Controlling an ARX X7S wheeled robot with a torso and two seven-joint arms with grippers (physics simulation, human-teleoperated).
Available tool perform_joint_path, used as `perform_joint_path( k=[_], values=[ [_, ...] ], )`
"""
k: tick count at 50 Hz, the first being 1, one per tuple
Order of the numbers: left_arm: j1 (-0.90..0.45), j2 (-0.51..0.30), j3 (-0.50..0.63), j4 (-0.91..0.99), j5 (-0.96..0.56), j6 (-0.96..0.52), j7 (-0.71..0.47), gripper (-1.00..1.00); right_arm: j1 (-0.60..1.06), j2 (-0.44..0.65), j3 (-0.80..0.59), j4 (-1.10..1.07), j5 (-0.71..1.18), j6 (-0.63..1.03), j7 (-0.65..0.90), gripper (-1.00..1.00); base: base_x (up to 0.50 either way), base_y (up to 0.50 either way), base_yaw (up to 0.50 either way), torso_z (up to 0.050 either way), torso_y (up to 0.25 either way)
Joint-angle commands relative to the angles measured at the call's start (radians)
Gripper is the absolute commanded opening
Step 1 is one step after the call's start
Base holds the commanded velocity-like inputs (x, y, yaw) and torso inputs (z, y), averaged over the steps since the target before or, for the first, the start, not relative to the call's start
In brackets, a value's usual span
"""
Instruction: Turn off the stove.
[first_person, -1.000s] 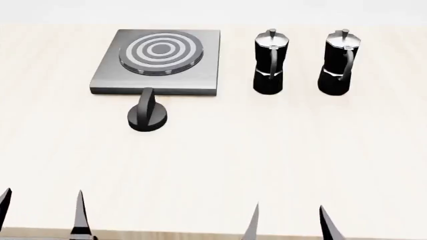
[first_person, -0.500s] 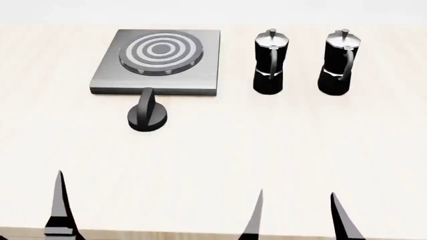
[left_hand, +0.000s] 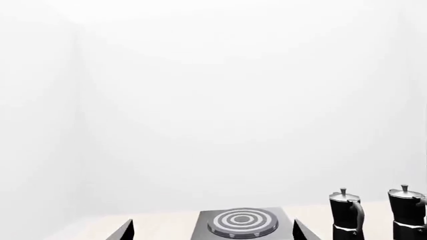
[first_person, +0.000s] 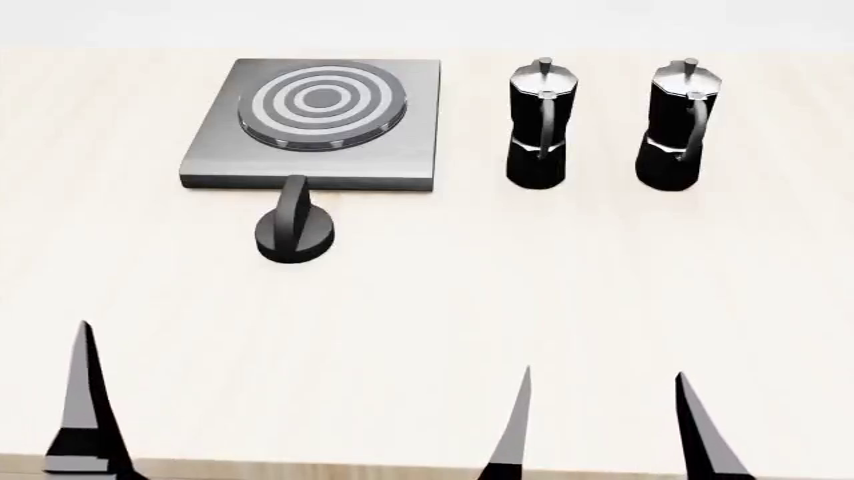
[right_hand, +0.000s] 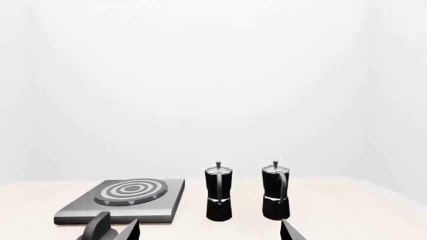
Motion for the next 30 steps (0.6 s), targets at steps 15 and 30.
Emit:
perform_joint_path(
  k=[15,30],
  values=[
    [0.005,-0.003,-0.019,0.039,-0.013,-0.001,0.012,1.00,-0.010,0.004,0.017,-0.037,0.020,-0.005,-0.016,1.00,0.00,0.00,0.00,0.000,0.000],
    [0.006,-0.016,-0.010,0.034,-0.022,0.007,-0.003,1.00,-0.012,0.012,0.016,-0.031,0.033,-0.021,-0.010,1.00,0.06,0.00,0.00,0.000,0.000]
  ],
)
